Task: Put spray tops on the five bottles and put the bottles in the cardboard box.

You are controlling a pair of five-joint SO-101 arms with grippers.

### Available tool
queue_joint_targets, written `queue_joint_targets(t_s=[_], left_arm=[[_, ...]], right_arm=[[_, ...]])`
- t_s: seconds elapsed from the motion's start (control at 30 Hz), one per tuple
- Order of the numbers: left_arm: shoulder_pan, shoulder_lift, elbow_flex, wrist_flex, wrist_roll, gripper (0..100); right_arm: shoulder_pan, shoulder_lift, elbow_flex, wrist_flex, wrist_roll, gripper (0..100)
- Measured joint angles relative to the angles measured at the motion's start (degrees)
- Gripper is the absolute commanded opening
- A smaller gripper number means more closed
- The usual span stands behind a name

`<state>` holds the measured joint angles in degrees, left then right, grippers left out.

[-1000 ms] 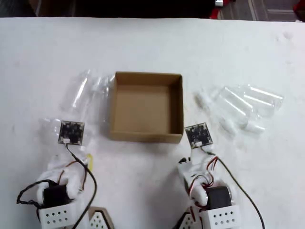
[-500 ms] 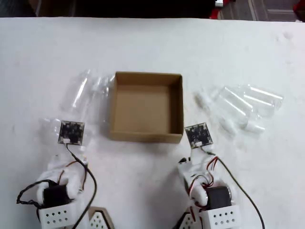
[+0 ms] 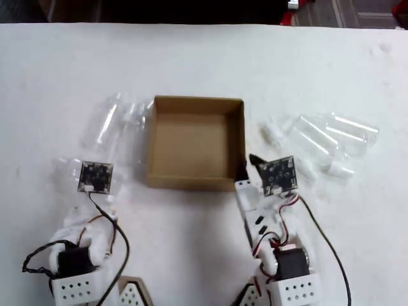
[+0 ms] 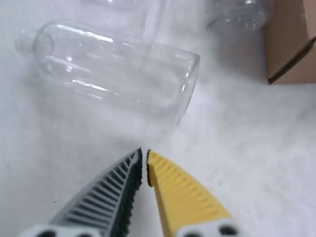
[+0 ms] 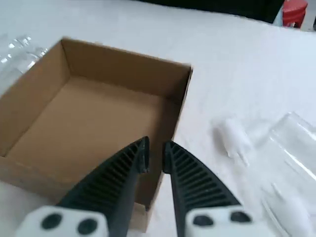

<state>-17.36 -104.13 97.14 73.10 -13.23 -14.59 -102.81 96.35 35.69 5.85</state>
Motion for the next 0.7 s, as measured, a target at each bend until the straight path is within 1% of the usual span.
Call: queue_joint_targets(t_s=[0.07,0.1,0.2,0.23,0.27,0.37,0.5,0.57,0.7], left_arm=[[0.0,0.0,0.0,0.0,0.0,2],[0.0,0.0,0.0,0.0,0.0,2],[0.0,0.0,0.0,0.0,0.0,2],[0.0,0.0,0.0,0.0,0.0,2],[0.0,0.0,0.0,0.0,0.0,2],[0.0,0.0,0.0,0.0,0.0,2],[0.0,0.0,0.0,0.0,0.0,2],[0.0,0.0,0.0,0.0,0.0,2],[0.0,0.0,0.0,0.0,0.0,2]], right_arm=[[-2.29,0.0,0.0,-0.88,0.0,4.5],[-3.43,0.0,0.0,-1.23,0.0,6.3],[-5.71,0.0,0.0,-5.27,0.0,15.9],[-6.51,0.0,0.0,-7.47,0.0,18.5],[-7.56,0.0,0.0,-9.85,0.0,19.0],[-9.93,0.0,0.0,-14.95,0.0,14.2],[-10.02,0.0,0.0,-16.18,0.0,5.7],[-9.32,0.0,0.0,-15.3,0.0,3.6],[-5.36,0.0,0.0,-8.7,0.0,4.3]])
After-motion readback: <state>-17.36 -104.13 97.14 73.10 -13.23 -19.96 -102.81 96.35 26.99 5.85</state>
